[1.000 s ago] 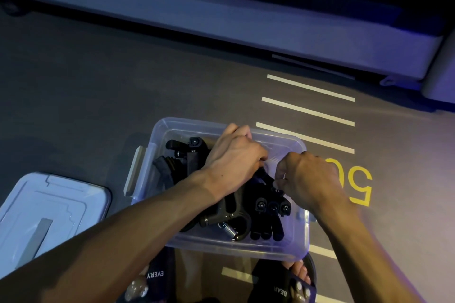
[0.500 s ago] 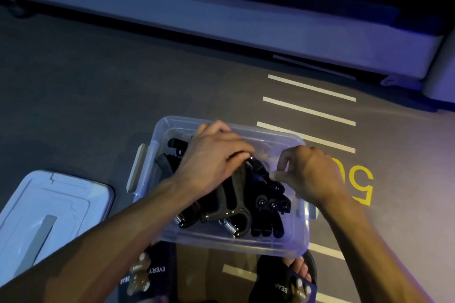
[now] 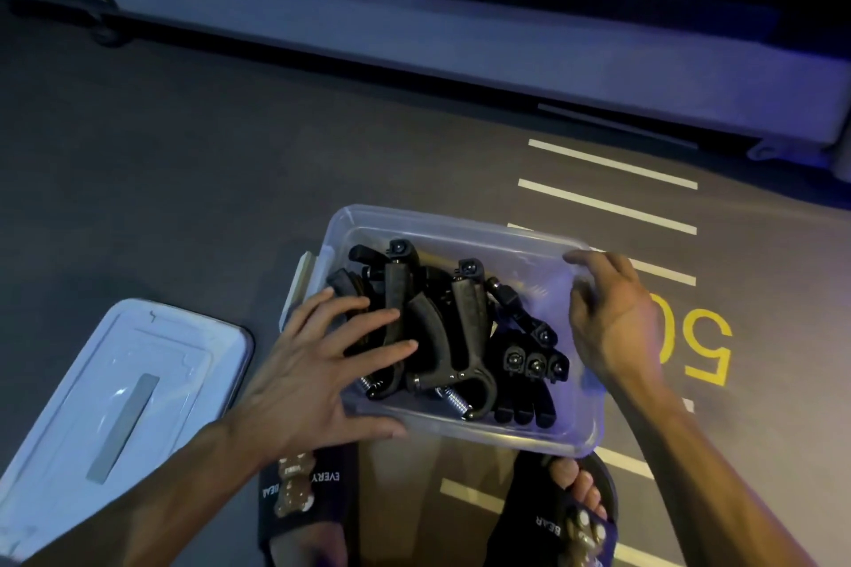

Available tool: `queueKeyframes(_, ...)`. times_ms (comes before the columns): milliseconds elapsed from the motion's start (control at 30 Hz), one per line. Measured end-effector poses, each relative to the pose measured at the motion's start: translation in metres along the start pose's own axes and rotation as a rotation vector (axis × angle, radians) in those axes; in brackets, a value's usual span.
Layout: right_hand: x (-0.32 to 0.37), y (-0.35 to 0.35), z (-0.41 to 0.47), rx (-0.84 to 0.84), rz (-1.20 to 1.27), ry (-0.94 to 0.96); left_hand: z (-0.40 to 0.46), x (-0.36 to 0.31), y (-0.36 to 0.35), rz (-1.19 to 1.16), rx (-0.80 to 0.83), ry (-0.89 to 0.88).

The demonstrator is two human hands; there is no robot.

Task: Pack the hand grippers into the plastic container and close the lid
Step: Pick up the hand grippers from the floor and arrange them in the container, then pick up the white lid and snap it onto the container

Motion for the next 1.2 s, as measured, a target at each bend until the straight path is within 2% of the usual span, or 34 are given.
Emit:
queueKeyframes(200,0.004,-0.001,0.046,0.032,-0.009,0.009,0.042,0.019,0.001,0.035,-0.055,0.0)
queueKeyframes(467,0.006,-0.005,0.117,0.218,-0.065,-0.066,0.096,0.056,0.004,-0.018,-0.096,0.125)
queueKeyframes(567,0.017,-0.004,0.116,0.077,-0.022,-0.017,0.08,0.058,-0.004,-0.096,-0.172,0.163)
queueKeyframes(667,0.058,-0.007,0.102,0.003,0.092,0.15,0.054,0.063,-0.008,-0.141,-0.24,0.204)
queueKeyframes(767,0.104,-0.021,0.075,0.116,0.159,0.326,0.016,0.077,-0.004,-0.177,-0.312,0.461)
queueKeyframes(833,0.128,-0.031,0.052,0.215,0.165,0.425,-0.02,0.092,-0.003,-0.158,-0.301,0.662)
queueKeyframes(1033,0.165,-0.056,-0.005,0.372,0.162,0.618,-0.146,0.126,-0.007,0.077,-0.004,1.213)
queueKeyframes(1133,0.169,-0.059,-0.017,0.396,0.184,0.65,-0.183,0.128,-0.015,0.107,0.108,1.324)
queueKeyframes(1200,0.171,-0.061,-0.021,0.384,0.199,0.647,-0.199,0.127,-0.022,0.093,0.1,1.363)
Point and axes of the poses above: each hand's wrist, its own z-axis towards the middle knuckle, its own y-axis out of the back of the hand, x = y × z, the point moved 2 cm from there along z, towards the middle knuckle, and after that the axes turned 2 degrees about -x, right-handed, at the moved point
